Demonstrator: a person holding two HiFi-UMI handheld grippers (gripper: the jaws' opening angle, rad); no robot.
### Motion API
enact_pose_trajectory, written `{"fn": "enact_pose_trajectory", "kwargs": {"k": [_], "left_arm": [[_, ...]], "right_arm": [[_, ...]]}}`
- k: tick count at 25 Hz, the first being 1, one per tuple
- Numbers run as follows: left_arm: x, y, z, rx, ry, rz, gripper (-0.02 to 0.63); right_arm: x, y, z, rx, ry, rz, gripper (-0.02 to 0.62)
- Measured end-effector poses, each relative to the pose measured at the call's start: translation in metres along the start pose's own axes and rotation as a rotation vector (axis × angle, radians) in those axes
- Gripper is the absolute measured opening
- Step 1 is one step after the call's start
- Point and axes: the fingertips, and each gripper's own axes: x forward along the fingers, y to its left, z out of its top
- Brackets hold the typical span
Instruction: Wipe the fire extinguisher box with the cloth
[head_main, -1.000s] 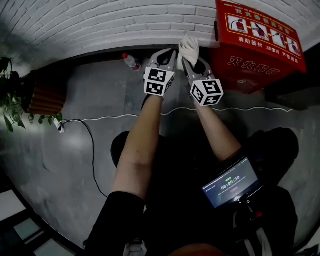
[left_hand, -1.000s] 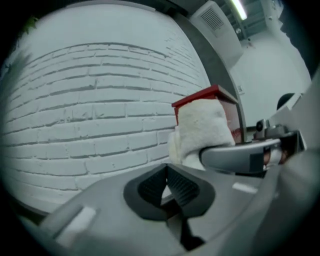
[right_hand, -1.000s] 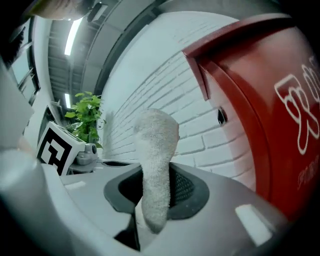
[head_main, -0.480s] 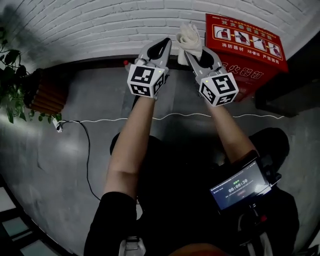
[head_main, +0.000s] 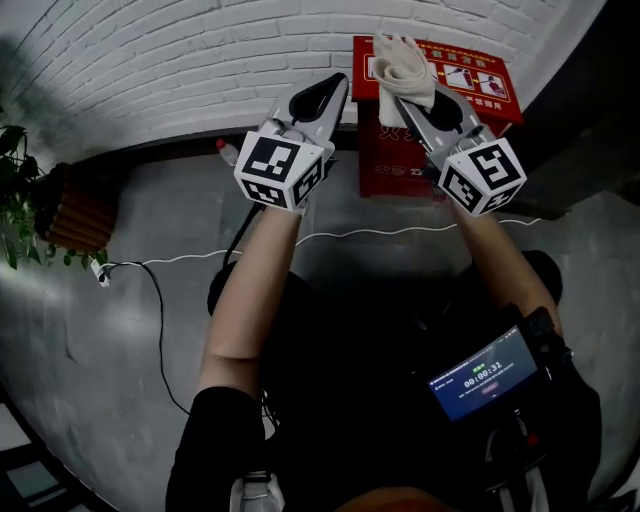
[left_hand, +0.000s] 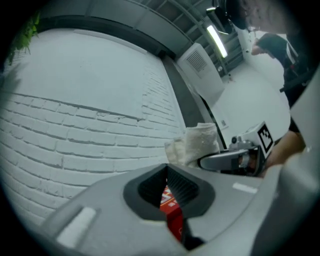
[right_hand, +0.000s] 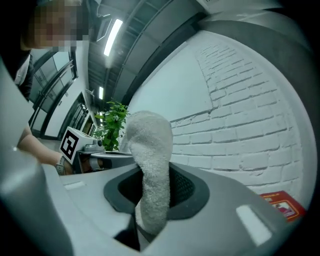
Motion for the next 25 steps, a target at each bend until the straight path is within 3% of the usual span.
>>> {"fn": "enact_pose_trajectory", "kwargs": {"k": [8, 12, 25], "left_arm": [[0.017, -0.068, -0.010, -0.027, 0.019, -0.083, 0.003], [0.017, -0.098, -0.020, -0.069, 0.032, -0.112, 0.003], [0.004, -0.193, -0.040, -0.067, 0.071, -0.170, 0.003]], "right_arm": [[-0.080, -0.027, -0.008, -0.013, 0.063, 0.002, 0.097], [-0.114, -0.035, -0.013, 0.032, 0.061, -0.018, 0.097], [-0.176, -0.015, -0.028, 0.096, 0.062, -0.007, 0.098]]}}
